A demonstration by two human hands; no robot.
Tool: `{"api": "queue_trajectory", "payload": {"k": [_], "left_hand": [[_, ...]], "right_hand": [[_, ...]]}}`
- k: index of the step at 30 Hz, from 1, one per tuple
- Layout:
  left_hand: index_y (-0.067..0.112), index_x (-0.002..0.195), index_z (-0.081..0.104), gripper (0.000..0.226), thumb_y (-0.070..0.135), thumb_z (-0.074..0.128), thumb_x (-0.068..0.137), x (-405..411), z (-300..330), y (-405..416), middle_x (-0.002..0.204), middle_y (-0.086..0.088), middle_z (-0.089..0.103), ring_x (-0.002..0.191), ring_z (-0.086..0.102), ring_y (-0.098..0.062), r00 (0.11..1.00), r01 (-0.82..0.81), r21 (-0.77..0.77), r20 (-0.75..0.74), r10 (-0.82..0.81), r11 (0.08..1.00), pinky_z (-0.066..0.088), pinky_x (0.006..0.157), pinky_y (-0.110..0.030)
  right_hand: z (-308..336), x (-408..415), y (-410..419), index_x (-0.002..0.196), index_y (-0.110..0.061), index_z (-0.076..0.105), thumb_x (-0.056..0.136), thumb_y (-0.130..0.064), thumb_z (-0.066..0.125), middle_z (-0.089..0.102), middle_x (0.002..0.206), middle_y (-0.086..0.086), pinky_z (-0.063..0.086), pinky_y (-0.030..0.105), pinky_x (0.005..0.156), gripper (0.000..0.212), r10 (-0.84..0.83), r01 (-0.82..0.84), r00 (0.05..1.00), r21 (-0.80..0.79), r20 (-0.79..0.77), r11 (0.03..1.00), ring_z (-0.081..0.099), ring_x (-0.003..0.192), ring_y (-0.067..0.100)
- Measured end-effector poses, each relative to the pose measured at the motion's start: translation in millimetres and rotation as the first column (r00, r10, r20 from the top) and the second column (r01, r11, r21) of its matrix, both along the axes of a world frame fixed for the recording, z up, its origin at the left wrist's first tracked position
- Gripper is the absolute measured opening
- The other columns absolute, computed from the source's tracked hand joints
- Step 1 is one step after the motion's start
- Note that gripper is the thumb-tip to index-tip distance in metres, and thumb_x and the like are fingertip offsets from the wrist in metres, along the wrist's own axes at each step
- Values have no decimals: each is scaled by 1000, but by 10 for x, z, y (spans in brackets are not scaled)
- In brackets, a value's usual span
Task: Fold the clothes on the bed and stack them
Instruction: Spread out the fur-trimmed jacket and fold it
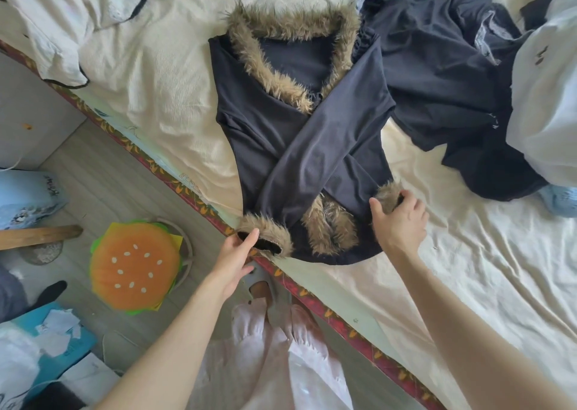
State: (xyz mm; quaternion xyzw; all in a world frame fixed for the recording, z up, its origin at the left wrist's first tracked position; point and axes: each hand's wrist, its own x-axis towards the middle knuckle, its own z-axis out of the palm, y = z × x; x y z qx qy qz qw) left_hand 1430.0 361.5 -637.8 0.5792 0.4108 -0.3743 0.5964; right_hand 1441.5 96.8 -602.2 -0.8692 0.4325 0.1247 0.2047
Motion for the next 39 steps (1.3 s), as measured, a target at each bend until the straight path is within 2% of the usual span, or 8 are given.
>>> {"api": "queue_trajectory", "payload": {"k": [4,11,15,19,24,30,36,39], "left_hand": [[11,144,31,61,30,57,93,10,-22,-118,150,-7,34,134,37,-26,1000,-12,64,-3,12,998,38,106,-45],[10,145,30,62,40,51,94,-5,-72,-175,153,-5,29,136,33,-22,998,-28,118,54,22,993,33,109,-41],[9,140,35,58,39,54,93,-47,-136,-179,145,-4,37,117,40,-12,996,-55,110,79,47,992,34,107,-39],[4,123,48,42,22,64,89,-51,-166,-198,124,-15,58,99,58,-21,966,-256,64,43,253,965,45,95,-38],[2,124,53,39,14,64,89,-13,-173,-256,97,-10,62,73,57,-19,934,-357,52,-18,358,933,50,68,-34],[11,115,59,31,17,69,86,-63,15,-205,111,-7,67,90,62,-20,938,-340,86,102,331,937,47,94,-39],[14,102,65,19,25,68,87,-280,412,-174,84,9,71,81,63,-10,917,-329,87,269,296,940,48,79,-28],[15,101,64,19,25,68,87,-368,579,-190,86,7,69,83,63,-10,902,-338,79,312,299,938,49,78,-28]], "right_hand": [[-142,112,-277,137,-3,34,86,-40,63,39,139,18,36,47,102,70,24,-15,995,95,-98,995,38,127,37],[-252,-43,-531,110,-1,59,82,-18,66,60,115,17,51,35,80,34,-138,175,983,372,-123,912,60,97,30],[-281,-182,-595,106,-7,59,83,-31,70,64,94,6,44,27,61,35,-222,262,965,476,-139,839,60,79,20],[-312,-205,-712,80,-8,53,83,-27,72,48,60,-2,30,23,52,27,-351,400,914,594,-203,698,41,55,12],[-276,-220,-750,87,-10,45,84,-20,70,49,82,11,39,34,70,27,-363,350,921,706,-140,616,48,74,24],[-111,-316,-739,88,-6,53,88,-18,67,56,73,8,50,31,65,18,-461,395,870,809,-177,435,54,65,17],[176,-482,-634,91,-6,57,91,-13,61,64,79,8,53,35,68,9,-480,301,876,824,-41,479,64,72,19],[321,-649,-561,110,-3,57,89,-17,64,65,100,12,52,46,89,26,-494,300,869,782,11,546,64,95,26]]}}
